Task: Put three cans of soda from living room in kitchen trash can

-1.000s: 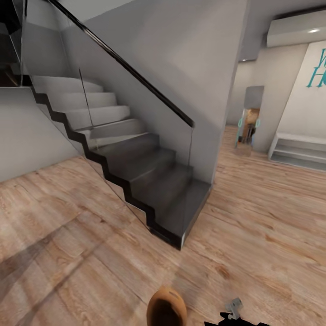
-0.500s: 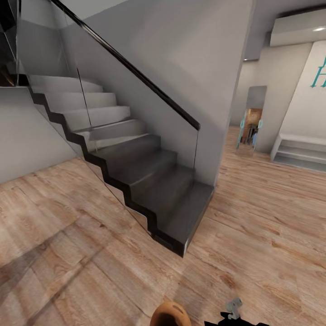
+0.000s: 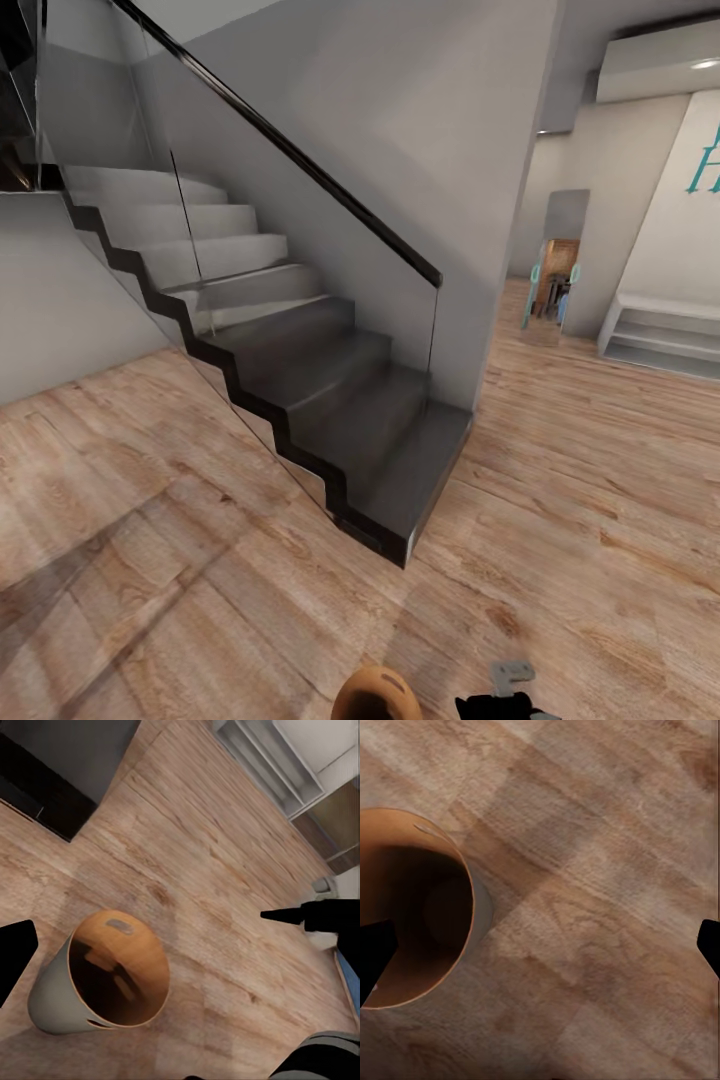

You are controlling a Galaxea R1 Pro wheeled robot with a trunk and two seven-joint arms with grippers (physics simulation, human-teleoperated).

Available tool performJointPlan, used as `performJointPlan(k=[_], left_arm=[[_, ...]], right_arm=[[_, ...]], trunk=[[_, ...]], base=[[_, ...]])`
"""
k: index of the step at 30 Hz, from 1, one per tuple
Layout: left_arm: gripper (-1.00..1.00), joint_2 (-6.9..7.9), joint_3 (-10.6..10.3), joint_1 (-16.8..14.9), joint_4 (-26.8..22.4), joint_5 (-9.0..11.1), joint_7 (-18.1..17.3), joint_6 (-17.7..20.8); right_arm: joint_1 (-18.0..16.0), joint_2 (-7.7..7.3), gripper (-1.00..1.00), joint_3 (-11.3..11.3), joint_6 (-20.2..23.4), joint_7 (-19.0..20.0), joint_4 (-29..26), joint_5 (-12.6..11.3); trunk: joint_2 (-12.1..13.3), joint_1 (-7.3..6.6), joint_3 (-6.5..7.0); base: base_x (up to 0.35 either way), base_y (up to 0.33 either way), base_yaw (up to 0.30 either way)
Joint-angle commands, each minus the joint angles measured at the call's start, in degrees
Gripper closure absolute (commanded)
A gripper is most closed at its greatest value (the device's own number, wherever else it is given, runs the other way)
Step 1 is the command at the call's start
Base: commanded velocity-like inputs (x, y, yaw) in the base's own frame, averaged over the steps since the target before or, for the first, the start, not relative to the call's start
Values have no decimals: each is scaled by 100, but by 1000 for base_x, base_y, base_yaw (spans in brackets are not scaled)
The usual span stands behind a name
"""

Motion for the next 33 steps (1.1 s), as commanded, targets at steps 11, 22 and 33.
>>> performJointPlan(k=[11, 22, 33], left_arm=[[-100, 6, 0, 0, 0, 2, -56, 0], [-100, 6, 0, 0, 24, -3, -65, 0], [-100, 6, 0, 0, 34, -1, -65, 0]], right_arm=[[-150, 54, -100, 2, -19, -102, 205, 84], [-163, 59, -100, 11, -37, -100, 227, 92], [-157, 58, -100, 11, -37, -98, 226, 93]], trunk=[[0, 0, 0], [0, 0, 0], [0, 0, 0]], base=[[0, 0, 0], [106, 114, 0], [110, 113, 0]])
